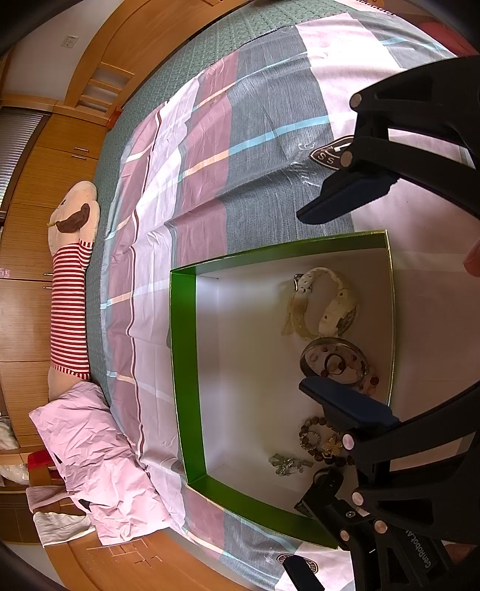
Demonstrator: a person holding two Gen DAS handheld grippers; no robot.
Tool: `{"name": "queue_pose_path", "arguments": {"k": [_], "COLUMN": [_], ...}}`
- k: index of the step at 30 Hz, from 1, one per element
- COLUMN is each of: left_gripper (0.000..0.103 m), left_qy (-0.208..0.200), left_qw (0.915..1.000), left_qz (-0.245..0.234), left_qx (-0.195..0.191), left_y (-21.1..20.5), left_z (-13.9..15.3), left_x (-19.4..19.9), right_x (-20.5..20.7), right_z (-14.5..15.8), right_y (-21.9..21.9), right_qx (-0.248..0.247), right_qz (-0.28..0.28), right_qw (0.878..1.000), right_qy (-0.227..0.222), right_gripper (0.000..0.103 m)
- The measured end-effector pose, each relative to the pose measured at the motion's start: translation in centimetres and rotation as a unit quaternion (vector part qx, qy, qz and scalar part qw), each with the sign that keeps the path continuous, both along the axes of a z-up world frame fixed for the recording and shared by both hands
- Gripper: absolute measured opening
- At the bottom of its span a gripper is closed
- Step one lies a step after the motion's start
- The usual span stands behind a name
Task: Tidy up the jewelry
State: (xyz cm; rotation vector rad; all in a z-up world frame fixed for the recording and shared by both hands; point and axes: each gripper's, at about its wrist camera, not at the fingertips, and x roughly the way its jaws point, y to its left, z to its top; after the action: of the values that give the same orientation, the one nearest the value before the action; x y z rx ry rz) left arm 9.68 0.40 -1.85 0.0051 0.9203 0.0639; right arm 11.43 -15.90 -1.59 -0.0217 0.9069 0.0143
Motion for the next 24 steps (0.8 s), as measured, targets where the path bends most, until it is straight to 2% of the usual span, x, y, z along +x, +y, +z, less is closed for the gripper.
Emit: {"name": "queue_pose_path", "arguments": {"k": [24], "left_gripper": [0.099], "left_qy": [-0.008], "left_qw": [0.9999], "left_qz": [-0.008], "left_qx": [0.008], "left_y": [0.21], "left_z": [0.06], "left_x": [-0.07], "right_x": [-0.01], "right_z": [-0.13], "right_y": [-0.27], "right_qx": [-0.002], "right_qz": [0.000], "right_qw": [1.000], "right_qy": [0.001], "right_gripper": [0.084]}}
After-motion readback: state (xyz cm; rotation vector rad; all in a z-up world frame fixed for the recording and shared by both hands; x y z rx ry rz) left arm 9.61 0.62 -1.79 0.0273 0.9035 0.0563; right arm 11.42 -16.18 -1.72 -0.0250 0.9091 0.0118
